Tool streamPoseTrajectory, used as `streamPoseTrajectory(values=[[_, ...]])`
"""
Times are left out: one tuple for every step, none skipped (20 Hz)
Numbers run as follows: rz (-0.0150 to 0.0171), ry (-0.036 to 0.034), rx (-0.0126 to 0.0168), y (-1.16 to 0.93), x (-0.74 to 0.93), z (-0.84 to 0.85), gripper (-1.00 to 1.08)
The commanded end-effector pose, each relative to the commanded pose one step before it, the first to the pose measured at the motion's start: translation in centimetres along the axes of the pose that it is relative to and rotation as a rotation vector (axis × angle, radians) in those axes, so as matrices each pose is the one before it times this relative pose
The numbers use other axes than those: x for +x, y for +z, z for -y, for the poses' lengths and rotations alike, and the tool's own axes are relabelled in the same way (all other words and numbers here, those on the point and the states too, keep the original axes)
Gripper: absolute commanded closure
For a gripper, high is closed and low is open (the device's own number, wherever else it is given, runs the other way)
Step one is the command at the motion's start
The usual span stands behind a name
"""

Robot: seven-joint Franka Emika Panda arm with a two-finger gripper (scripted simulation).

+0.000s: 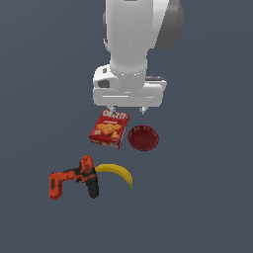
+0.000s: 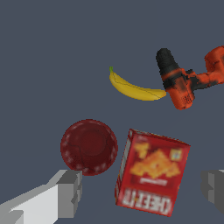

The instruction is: Pick up a designated object from a clutter of objects.

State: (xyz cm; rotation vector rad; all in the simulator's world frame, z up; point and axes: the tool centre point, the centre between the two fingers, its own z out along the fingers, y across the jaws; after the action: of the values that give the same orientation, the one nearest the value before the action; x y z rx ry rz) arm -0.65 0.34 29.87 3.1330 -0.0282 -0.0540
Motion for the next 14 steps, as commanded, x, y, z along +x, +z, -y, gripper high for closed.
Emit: streamPoseTrajectory(values=[[0.0, 0.0, 0.0, 0.0, 0.0, -0.001, -0.92], [-0.00002, -0.00047, 0.00051, -0.011, 0.01, 0.026, -0.92], [-0.00003, -0.00143, 0.00165, -0.033, 0.029, 0.075, -0.92], [-0.00004, -0.00224, 0.00263, -0.054, 0.047, 0.123, -0.92], [-0.00006, -0.00304, 0.00369, -0.077, 0.063, 0.172, -0.92], [-0.00007, -0.0037, 0.00475, -0.101, 0.077, 0.221, -0.92], [-0.00007, -0.00373, 0.00529, -0.117, 0.079, 0.248, -0.92], [-0.00005, -0.00257, 0.00432, -0.102, 0.057, 0.205, -0.92], [-0.00002, -0.00144, 0.00329, -0.083, 0.034, 0.154, -0.92], [0.00001, -0.00036, 0.00204, -0.061, 0.014, 0.105, -0.92], [0.00002, 0.00035, 0.00091, -0.038, -0.003, 0.057, -0.92], [0.00002, 0.00069, 0.00005, -0.007, -0.011, -0.008, -0.92], [-0.00001, -0.00005, -0.00069, 0.026, 0.0, -0.044, -0.92], [-0.00005, -0.00136, -0.00072, 0.04, 0.019, -0.035, -0.92]])
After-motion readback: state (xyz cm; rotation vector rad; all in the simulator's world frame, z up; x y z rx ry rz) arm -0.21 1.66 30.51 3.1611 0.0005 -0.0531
